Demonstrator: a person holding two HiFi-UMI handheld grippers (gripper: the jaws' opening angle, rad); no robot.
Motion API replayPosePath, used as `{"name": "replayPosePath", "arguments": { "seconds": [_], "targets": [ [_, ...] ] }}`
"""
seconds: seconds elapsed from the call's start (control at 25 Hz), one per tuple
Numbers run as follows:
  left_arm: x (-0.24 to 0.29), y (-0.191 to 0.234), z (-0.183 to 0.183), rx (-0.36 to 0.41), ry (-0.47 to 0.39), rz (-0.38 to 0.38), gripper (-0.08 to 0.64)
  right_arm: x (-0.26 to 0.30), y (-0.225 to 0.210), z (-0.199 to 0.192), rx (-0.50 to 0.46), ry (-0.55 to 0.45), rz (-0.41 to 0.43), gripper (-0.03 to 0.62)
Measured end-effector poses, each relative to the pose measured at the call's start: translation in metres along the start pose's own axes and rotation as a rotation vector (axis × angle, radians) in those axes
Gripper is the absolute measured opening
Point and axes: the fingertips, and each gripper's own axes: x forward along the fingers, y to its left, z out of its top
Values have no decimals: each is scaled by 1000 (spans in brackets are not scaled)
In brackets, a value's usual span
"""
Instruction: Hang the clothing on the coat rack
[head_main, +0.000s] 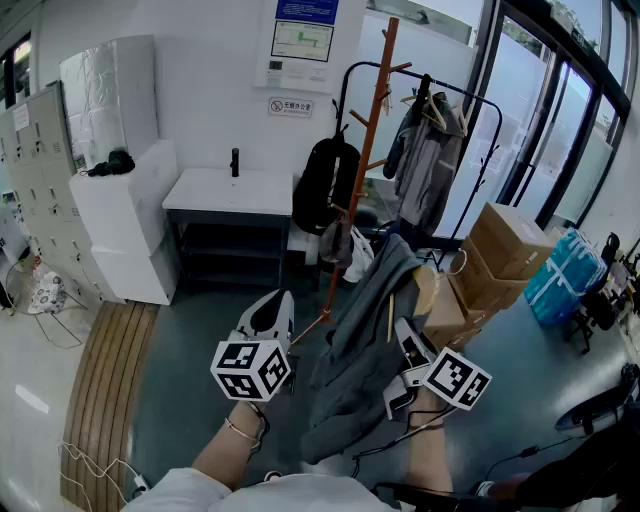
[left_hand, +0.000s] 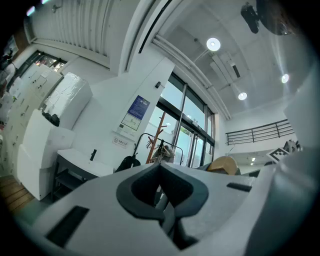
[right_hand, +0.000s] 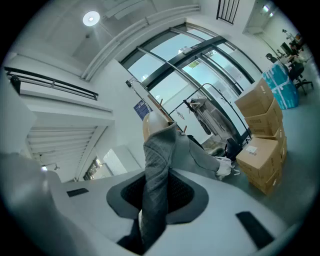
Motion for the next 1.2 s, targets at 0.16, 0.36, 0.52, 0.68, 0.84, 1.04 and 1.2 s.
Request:
{"name": "replayPosePath", "arguments": {
  "seconds": [0.16, 0.36, 0.52, 0.68, 0.84, 1.04, 1.2],
  "targets": [
    [-7, 9, 3, -24, -8, 8, 8, 1, 10, 0, -23, -12, 0, 91],
    [-17, 28, 12, -37, -16, 23, 8, 7, 28, -1, -7, -19, 25, 92],
    [-21, 39, 18, -41, -19, 19, 8, 13, 36, -6, -22, -15, 13, 92],
    [-24, 40, 18, -24, -6, -12, 8, 15, 38, -9, -14, -17, -1, 92],
    [-27, 44, 12, -19, 28, -32, 8, 16, 40, -13, -8, -12, -12, 92],
    [-31, 56, 5, 0, 42, -38, 8, 26, 41, -21, 3, -8, -21, 92],
    [-23, 58, 2, 3, 41, -41, 8, 35, 34, -17, 15, -4, -23, 92]
  ]
}}
